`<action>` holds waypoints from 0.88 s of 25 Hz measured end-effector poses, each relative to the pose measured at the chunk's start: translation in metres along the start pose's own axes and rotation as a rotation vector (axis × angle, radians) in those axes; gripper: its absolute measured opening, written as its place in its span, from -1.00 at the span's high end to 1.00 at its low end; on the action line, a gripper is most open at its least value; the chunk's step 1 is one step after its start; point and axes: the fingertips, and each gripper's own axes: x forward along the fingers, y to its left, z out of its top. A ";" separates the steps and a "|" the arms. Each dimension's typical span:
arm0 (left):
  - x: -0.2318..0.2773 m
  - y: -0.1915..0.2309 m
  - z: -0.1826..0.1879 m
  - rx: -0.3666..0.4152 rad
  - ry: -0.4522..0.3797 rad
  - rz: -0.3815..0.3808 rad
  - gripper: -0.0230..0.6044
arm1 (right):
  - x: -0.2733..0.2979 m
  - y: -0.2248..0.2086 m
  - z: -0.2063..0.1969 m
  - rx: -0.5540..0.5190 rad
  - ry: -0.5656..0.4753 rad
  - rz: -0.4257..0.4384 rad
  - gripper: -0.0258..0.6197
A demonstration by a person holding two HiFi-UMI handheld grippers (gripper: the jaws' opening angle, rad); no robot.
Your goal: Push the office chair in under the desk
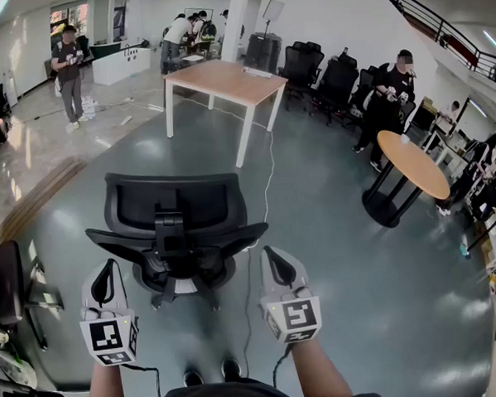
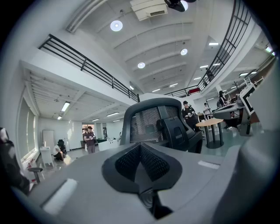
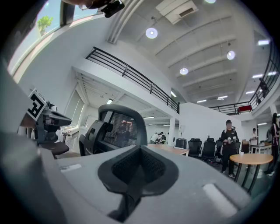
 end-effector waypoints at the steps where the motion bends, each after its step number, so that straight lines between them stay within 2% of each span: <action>1: 0.000 -0.001 -0.001 -0.001 0.001 -0.003 0.87 | 0.000 0.001 -0.001 0.002 0.002 0.002 0.95; 14: 0.003 -0.003 -0.010 0.013 0.023 -0.017 0.87 | 0.003 0.013 -0.008 -0.029 0.014 0.022 0.95; 18: 0.006 0.006 -0.022 0.060 0.041 0.005 0.87 | 0.007 0.015 -0.018 -0.056 0.051 0.030 0.95; 22: 0.014 0.019 -0.027 0.100 0.021 0.020 0.87 | 0.014 0.016 -0.024 -0.088 0.081 0.028 0.95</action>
